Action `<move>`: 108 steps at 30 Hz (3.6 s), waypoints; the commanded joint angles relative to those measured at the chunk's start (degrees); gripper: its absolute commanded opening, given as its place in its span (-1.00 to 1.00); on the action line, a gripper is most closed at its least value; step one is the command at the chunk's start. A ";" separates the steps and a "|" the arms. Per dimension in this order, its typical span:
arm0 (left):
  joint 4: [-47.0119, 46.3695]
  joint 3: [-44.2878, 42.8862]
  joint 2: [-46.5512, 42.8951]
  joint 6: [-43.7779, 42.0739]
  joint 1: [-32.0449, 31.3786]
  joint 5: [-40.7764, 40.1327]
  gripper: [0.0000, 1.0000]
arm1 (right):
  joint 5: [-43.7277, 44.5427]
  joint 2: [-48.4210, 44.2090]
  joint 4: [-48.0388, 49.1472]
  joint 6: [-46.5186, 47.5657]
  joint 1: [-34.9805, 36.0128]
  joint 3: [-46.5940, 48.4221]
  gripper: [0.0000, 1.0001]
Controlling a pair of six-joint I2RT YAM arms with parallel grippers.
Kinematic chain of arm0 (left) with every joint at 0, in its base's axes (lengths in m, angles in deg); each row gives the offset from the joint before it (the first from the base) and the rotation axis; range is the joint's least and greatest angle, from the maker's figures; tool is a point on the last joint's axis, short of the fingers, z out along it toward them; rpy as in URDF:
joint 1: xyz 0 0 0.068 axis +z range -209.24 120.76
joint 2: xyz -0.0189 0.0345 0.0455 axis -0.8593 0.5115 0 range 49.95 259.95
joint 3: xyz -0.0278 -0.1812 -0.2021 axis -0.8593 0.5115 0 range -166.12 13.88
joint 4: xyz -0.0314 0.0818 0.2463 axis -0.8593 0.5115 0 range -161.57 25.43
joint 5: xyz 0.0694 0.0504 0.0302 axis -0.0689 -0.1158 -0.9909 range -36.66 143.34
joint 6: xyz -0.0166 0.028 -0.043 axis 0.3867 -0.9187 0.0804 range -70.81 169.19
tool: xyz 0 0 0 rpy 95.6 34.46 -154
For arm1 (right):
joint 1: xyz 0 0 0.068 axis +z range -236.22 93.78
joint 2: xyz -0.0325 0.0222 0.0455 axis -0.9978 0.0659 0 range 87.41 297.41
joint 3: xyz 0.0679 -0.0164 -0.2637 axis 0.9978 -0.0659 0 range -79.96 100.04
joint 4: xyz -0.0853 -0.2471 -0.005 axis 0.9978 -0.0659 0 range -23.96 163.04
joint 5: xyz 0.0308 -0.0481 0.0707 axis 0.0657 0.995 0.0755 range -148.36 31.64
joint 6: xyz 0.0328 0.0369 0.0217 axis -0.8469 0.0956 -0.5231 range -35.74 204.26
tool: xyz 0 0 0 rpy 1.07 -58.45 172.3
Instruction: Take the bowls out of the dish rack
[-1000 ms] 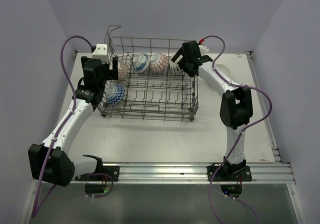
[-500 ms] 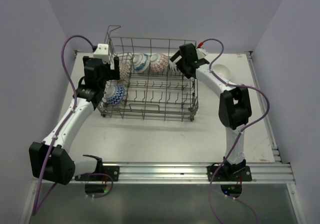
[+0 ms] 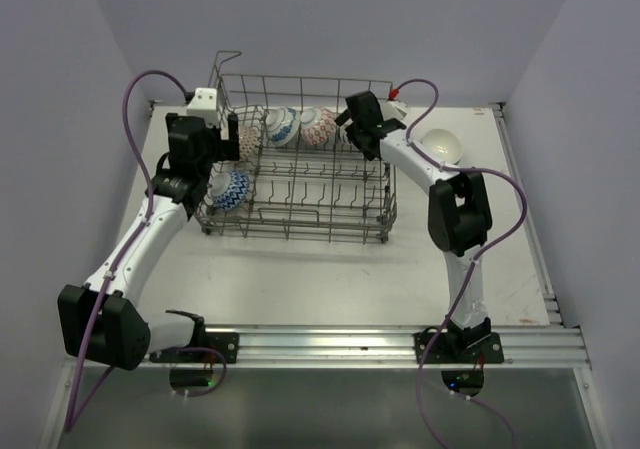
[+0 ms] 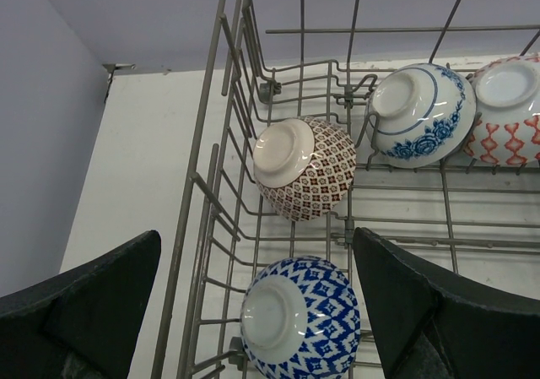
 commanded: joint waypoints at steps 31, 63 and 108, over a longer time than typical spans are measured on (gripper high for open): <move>-0.41 -2.80 0.33 1.80 0.08 2.54 1.00 | 9.59 4.06 2.83 -9.78 0.81 -0.49 0.89; -0.23 -2.98 0.68 2.42 -0.01 3.51 1.00 | 8.98 -4.98 25.05 -2.67 0.81 -14.72 0.15; -0.06 -2.89 0.24 1.72 -1.33 2.01 1.00 | -0.78 -21.41 29.73 17.18 -0.07 -17.18 -0.04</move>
